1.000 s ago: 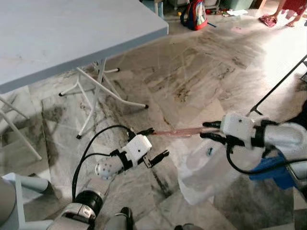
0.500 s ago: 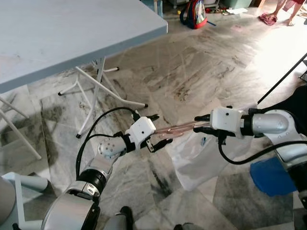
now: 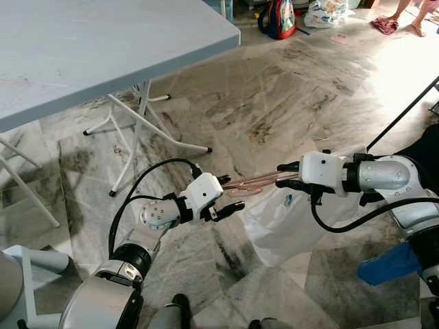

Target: Hang hanger

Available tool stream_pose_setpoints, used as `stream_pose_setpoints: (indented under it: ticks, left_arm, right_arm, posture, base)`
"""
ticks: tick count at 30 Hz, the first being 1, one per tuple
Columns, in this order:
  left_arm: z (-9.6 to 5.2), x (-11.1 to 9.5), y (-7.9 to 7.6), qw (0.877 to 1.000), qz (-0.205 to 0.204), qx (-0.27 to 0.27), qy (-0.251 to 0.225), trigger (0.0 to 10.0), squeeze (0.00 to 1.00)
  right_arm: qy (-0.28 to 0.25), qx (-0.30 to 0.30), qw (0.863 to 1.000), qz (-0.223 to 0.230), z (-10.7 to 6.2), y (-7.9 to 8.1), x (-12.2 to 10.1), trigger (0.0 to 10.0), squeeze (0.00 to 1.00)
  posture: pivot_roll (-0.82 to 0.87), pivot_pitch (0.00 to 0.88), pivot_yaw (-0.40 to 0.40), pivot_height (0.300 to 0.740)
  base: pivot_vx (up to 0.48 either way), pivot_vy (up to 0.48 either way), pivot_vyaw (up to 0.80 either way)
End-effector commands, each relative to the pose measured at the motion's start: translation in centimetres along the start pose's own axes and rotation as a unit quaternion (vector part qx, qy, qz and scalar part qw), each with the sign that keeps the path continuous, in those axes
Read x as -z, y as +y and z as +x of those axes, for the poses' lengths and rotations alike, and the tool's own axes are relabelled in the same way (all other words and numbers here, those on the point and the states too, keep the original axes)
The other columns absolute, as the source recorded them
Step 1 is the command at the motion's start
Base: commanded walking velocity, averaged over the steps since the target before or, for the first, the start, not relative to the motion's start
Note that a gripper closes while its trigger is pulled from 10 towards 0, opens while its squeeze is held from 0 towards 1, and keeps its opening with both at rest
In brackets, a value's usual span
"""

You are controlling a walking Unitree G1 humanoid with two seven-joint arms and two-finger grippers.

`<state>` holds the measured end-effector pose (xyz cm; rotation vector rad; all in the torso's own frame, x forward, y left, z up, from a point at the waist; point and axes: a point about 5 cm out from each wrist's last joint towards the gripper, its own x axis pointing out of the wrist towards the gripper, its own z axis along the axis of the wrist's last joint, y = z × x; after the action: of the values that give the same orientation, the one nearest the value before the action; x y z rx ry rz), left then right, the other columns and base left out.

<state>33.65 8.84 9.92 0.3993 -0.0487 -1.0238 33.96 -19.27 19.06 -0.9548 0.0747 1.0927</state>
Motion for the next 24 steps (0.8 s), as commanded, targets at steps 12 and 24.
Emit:
stream_pose_setpoints:
  ticks: [12, 24]
  left_arm:
    - [-0.58, 0.36, 0.35, 0.998, 0.05, 0.009, 0.03, 0.0, 0.0]
    - [-0.37, 0.78, -0.28, 0.997, 0.053, 0.023, 0.044, 0.0, 0.0]
  right_arm:
    - [-0.01, -0.01, 1.0, -0.025, -0.71, -0.88, -0.84, 10.0, 0.0]
    - [-0.02, -0.014, 0.999, -0.026, -0.59, -0.8, -1.3, 10.0, 0.0]
  posture:
    - [-0.1, 0.241, 0.009, 0.74]
    - [-0.11, 0.24, 0.012, 0.74]
  base:
    - [0.0, 0.0, 0.0]
    - [0.0, 0.0, 0.0]
